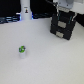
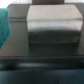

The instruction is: Open the kcup holder, insert the kcup into the holder, and close the kcup holder

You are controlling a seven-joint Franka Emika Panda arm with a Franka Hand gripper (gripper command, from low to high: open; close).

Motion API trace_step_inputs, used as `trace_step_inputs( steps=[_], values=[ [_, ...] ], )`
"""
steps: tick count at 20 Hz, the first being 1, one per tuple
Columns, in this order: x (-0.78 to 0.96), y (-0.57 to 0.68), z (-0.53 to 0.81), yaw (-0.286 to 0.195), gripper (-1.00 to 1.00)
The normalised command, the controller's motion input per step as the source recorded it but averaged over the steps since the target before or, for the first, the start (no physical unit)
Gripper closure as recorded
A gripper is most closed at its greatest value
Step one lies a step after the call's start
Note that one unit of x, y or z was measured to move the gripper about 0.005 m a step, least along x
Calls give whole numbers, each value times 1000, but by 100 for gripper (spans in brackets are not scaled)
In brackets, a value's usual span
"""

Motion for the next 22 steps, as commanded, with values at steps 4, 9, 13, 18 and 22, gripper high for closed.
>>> trace_step_inputs(
  steps=[4,9,13,18,22],
  values=[
    [-360,30,-387,-22,-100],
    [-322,18,-350,-21,-100],
    [-122,10,-77,-15,100],
    [4,-7,-15,0,100],
    [12,-9,-5,-1,100]
  ],
)
